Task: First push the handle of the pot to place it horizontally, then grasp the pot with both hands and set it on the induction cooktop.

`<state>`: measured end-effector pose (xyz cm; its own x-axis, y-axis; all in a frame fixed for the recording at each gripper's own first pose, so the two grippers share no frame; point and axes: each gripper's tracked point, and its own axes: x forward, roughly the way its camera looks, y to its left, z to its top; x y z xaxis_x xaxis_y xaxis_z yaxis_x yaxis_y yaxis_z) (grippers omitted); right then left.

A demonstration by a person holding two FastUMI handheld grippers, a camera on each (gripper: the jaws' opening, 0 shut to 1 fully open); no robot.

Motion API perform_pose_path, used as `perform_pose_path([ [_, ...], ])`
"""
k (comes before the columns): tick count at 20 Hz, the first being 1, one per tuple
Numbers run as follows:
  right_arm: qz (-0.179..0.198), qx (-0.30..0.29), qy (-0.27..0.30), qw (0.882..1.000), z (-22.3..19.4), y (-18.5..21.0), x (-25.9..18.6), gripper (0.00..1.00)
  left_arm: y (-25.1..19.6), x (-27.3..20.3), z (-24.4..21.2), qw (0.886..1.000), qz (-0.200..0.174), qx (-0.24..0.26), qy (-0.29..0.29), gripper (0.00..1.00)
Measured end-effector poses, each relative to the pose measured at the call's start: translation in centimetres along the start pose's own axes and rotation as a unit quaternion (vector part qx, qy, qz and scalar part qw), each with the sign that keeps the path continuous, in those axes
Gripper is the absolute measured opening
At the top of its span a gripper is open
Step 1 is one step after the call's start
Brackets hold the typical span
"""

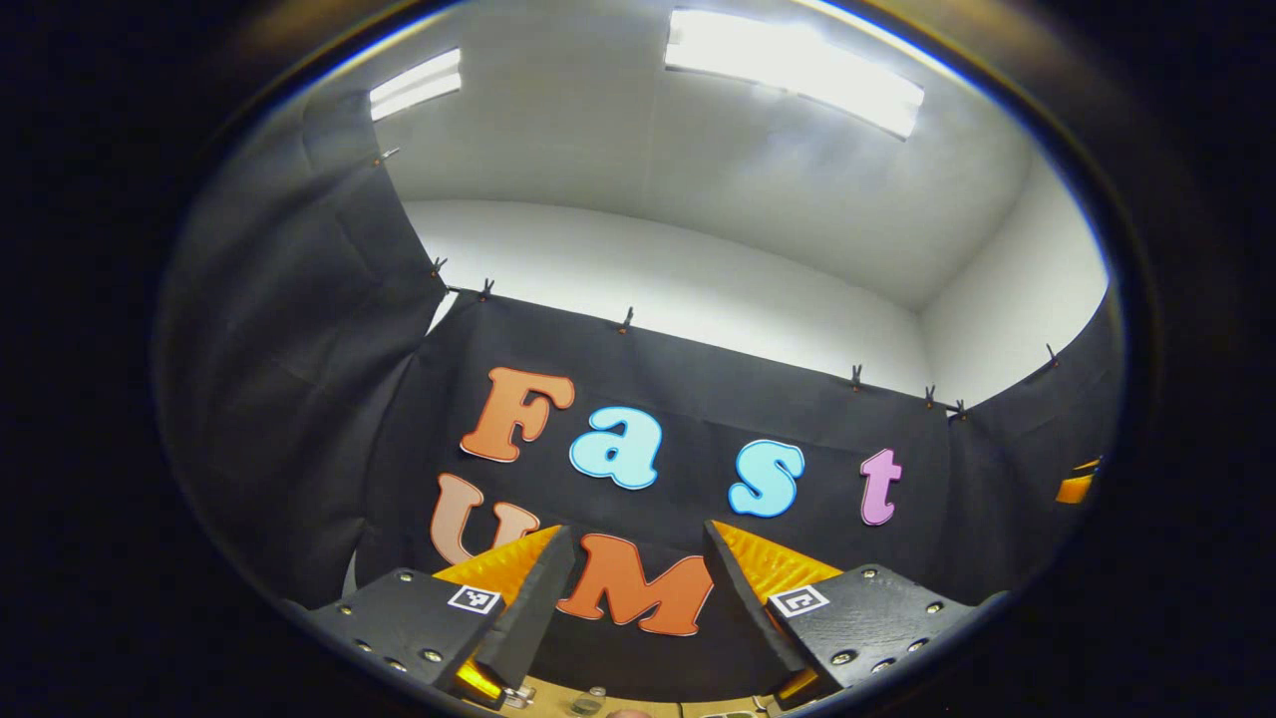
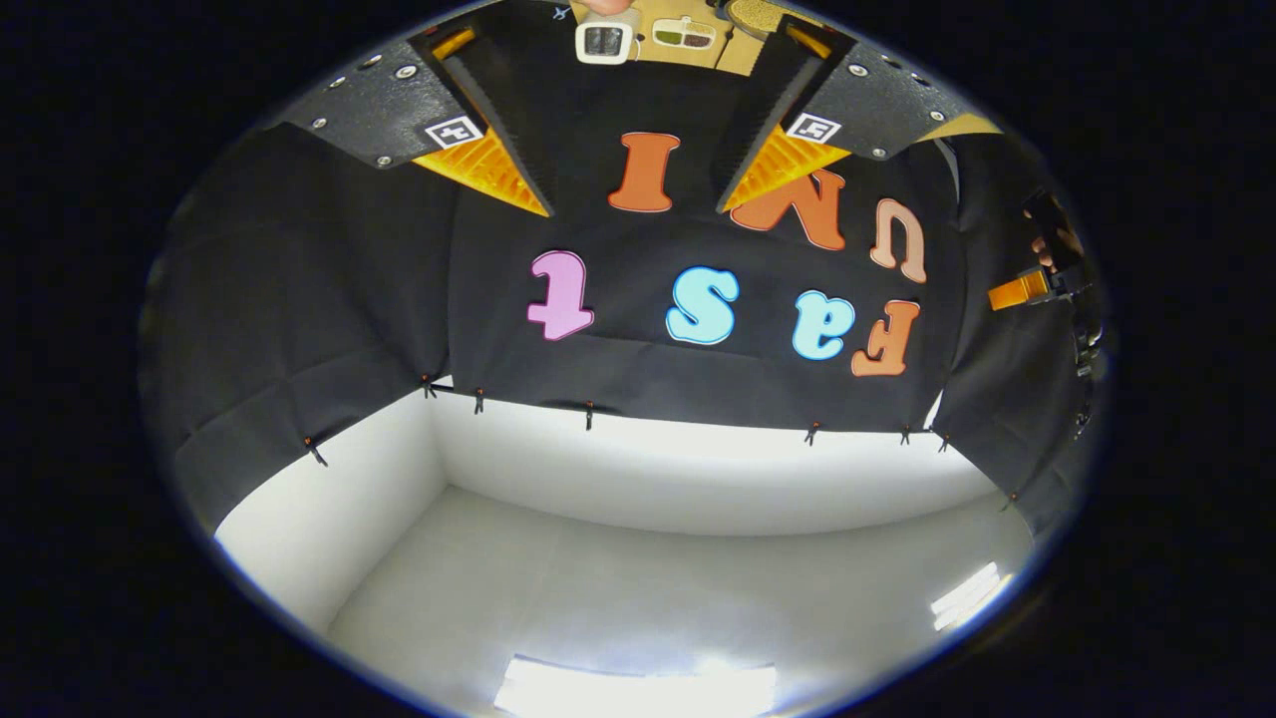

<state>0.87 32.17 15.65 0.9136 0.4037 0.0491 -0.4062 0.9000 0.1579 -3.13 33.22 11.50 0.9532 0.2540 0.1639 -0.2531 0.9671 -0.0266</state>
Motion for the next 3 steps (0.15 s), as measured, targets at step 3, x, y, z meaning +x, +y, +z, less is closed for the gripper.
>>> perform_pose_path([
  [3, -0.018, 0.001, 0.004, 1.000, 0.5, -1.8, -0.5, 0.95, 0.5, 0.2, -0.2, 1.000, 0.010, 0.003, 0.003, 0.81],
])
